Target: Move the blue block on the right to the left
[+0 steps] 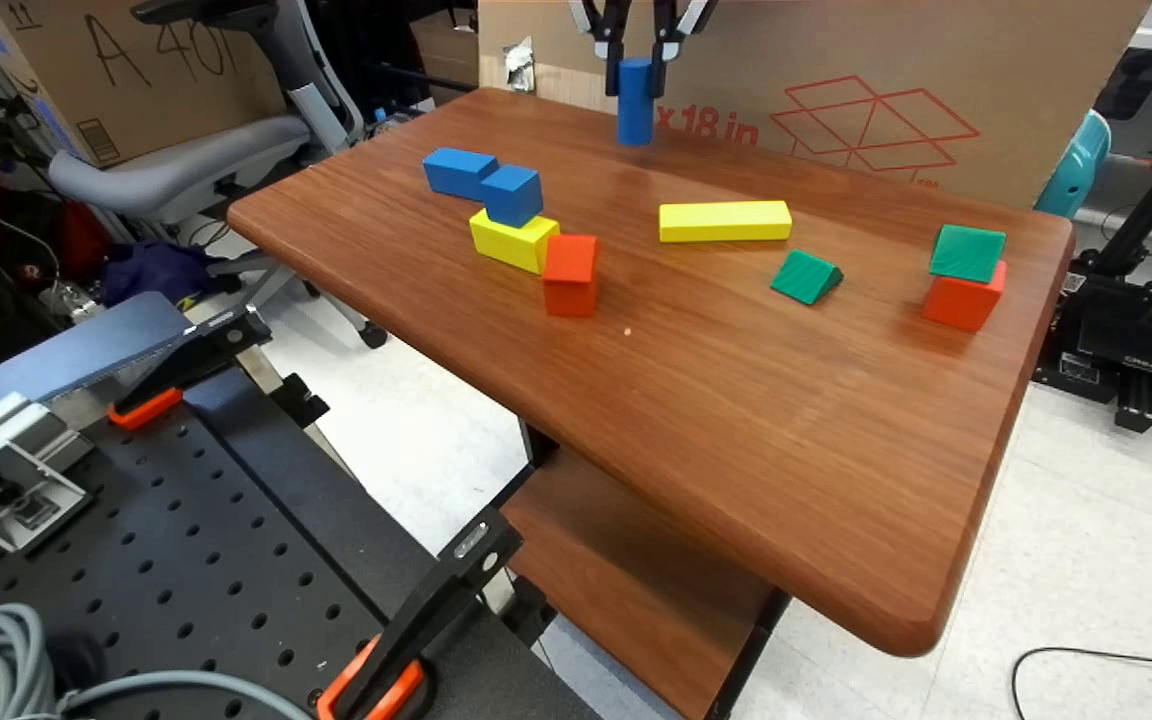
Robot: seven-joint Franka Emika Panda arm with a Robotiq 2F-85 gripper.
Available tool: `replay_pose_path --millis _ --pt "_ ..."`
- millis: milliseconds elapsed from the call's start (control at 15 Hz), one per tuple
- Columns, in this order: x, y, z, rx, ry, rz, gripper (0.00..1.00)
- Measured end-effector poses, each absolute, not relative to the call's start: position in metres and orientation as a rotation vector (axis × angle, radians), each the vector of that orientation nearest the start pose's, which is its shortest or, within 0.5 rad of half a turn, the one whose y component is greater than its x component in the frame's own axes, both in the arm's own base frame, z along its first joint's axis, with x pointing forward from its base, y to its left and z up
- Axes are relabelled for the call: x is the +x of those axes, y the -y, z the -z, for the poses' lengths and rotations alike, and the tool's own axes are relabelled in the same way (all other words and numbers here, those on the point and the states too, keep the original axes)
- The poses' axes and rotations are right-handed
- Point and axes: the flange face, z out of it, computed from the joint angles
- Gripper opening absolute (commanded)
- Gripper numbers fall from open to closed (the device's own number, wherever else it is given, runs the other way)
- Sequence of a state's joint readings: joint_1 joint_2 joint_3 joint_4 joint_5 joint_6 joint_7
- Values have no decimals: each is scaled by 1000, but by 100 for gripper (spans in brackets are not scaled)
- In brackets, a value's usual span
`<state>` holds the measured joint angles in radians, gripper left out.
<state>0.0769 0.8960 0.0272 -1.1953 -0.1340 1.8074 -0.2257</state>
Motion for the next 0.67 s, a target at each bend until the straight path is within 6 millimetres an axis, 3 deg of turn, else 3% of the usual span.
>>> replay_pose_path --millis 200,467,533,667 --pt "725 -65 -200 -3137 613 -544 8" --pt "728 -68 -197 -3139 619 -585 8" --pt "729 -68 -197 -3139 618 -588 58" --pt "731 -67 -197 -3141 617 -586 66"
